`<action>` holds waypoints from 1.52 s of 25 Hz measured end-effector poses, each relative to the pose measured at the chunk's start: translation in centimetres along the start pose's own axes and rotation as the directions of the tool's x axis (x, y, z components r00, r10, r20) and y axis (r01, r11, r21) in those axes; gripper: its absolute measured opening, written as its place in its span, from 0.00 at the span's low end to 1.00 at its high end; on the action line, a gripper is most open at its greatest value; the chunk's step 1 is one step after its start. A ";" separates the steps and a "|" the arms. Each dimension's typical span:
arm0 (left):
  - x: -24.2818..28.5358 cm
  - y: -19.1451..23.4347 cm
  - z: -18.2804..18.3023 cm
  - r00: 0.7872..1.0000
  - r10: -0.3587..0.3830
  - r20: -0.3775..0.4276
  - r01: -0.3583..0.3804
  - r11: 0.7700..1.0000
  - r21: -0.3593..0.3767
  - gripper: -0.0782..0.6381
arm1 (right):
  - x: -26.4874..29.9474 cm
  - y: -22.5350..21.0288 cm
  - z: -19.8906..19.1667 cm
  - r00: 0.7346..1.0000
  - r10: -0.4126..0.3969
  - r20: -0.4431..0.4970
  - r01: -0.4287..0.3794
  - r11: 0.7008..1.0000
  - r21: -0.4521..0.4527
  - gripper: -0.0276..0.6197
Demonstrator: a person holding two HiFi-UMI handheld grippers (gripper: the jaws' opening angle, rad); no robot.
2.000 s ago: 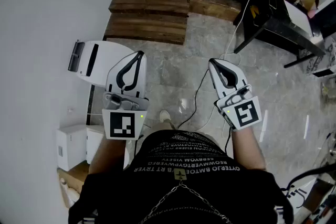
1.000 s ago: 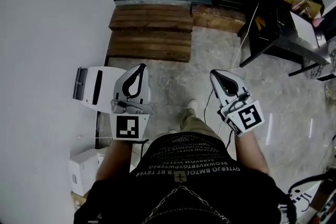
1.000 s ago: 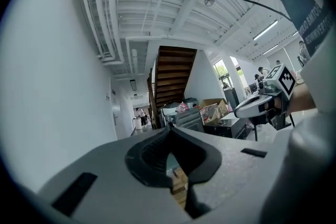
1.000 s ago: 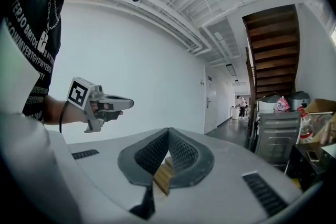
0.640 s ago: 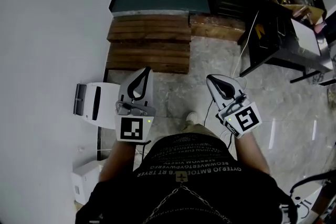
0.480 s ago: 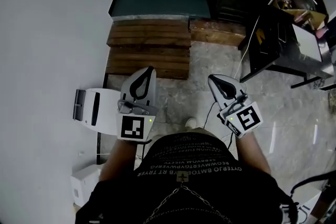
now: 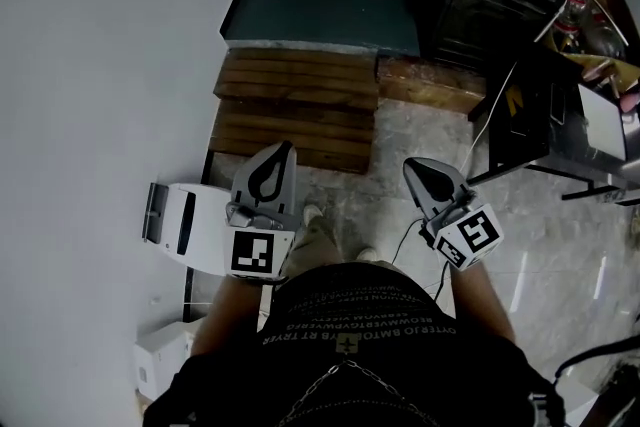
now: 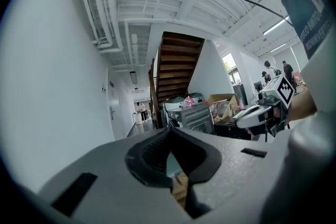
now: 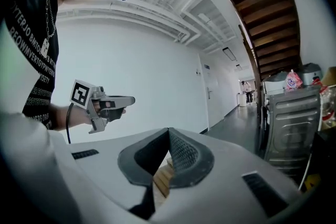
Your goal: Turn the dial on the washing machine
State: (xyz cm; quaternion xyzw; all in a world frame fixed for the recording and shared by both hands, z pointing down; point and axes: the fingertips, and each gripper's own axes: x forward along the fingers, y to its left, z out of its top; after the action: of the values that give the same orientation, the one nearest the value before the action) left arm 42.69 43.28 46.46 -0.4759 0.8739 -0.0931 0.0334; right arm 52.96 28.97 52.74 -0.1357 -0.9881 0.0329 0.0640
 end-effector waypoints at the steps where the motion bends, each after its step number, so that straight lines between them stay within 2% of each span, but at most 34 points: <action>1: 0.7 1.1 -0.6 1.000 0.000 -0.007 0.000 1.000 -0.005 0.12 | 1.3 -0.3 -0.1 1.000 0.003 -0.002 -0.003 1.000 0.001 0.04; 5: 4.7 6.5 -2.1 1.000 -0.005 -0.011 0.005 1.000 -0.017 0.12 | 7.2 -1.7 0.6 1.000 -0.007 -0.001 0.007 1.000 -0.001 0.04; 10: 9.9 12.5 -1.2 0.997 -0.062 0.049 0.061 0.998 0.009 0.12 | 14.3 -2.9 2.4 1.000 -0.023 -0.016 0.023 1.000 -0.012 0.04; 12: 11.5 14.8 -1.3 0.995 -0.077 0.068 0.077 0.997 -0.006 0.12 | 17.2 -3.2 2.8 0.999 -0.026 -0.031 0.025 0.999 -0.024 0.04; 19: 14.7 20.4 -4.2 0.990 -0.129 0.060 0.132 0.990 -0.045 0.12 | 22.9 -4.2 4.9 0.997 -0.070 -0.029 0.066 0.990 -0.123 0.04; 22: 16.5 21.1 -5.4 0.987 -0.153 0.050 0.156 0.985 -0.078 0.12 | 23.3 -6.1 4.4 0.992 -0.116 -0.059 0.109 0.988 -0.110 0.04; 28: 22.2 21.3 -5.5 0.972 -0.230 0.047 0.233 0.971 -0.059 0.12 | 25.3 -11.1 5.9 0.982 -0.181 -0.047 0.177 0.980 -0.092 0.04; 38: 34.8 23.6 -6.7 0.966 -0.257 0.014 0.257 0.965 -0.046 0.12 | 30.4 -23.0 5.7 0.970 -0.240 -0.045 0.238 0.970 -0.050 0.04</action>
State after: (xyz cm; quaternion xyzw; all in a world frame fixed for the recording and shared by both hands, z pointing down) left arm 3.24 27.49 49.50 -0.5863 0.8066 -0.0738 0.0132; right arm 17.03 14.86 52.53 -0.0180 -0.9958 -0.0002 0.0897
